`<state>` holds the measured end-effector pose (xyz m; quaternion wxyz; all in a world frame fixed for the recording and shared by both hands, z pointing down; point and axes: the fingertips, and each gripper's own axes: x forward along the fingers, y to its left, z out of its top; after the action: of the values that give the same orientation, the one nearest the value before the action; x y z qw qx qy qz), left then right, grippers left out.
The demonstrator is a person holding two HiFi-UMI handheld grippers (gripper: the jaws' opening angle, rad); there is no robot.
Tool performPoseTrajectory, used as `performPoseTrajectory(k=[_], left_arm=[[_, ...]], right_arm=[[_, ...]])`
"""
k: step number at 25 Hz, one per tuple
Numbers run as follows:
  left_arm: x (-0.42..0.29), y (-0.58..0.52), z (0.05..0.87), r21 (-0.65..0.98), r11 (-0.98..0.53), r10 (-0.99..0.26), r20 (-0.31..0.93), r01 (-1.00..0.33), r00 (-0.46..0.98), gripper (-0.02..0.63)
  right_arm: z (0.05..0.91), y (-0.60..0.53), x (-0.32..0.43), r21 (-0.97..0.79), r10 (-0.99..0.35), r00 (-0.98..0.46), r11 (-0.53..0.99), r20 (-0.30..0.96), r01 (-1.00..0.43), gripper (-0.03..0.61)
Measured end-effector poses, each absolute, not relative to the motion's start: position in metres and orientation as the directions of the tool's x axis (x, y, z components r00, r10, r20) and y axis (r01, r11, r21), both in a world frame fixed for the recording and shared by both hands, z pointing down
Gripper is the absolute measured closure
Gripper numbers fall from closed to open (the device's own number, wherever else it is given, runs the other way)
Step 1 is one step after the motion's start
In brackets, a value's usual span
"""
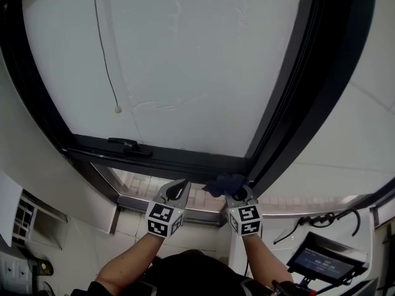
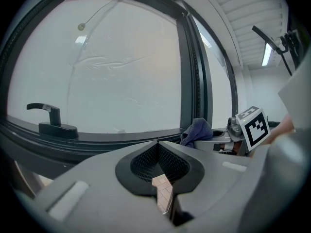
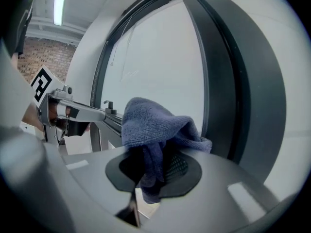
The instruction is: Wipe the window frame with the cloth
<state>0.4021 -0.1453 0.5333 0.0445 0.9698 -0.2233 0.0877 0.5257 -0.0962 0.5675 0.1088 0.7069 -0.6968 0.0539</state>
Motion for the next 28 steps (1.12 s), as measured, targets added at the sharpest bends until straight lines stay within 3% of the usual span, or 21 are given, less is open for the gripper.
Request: performPoseTrajectory(k=[28], left_arm=[[0.254,-0.201,0.536,0.085,-0.755,-0.63,0.182,-0.65,0.755,0.62]], right_arm=[[0.57,-0.186,0.394,0.073,-0.95,-0.189,0.213,0.248,-0.974,0.52]])
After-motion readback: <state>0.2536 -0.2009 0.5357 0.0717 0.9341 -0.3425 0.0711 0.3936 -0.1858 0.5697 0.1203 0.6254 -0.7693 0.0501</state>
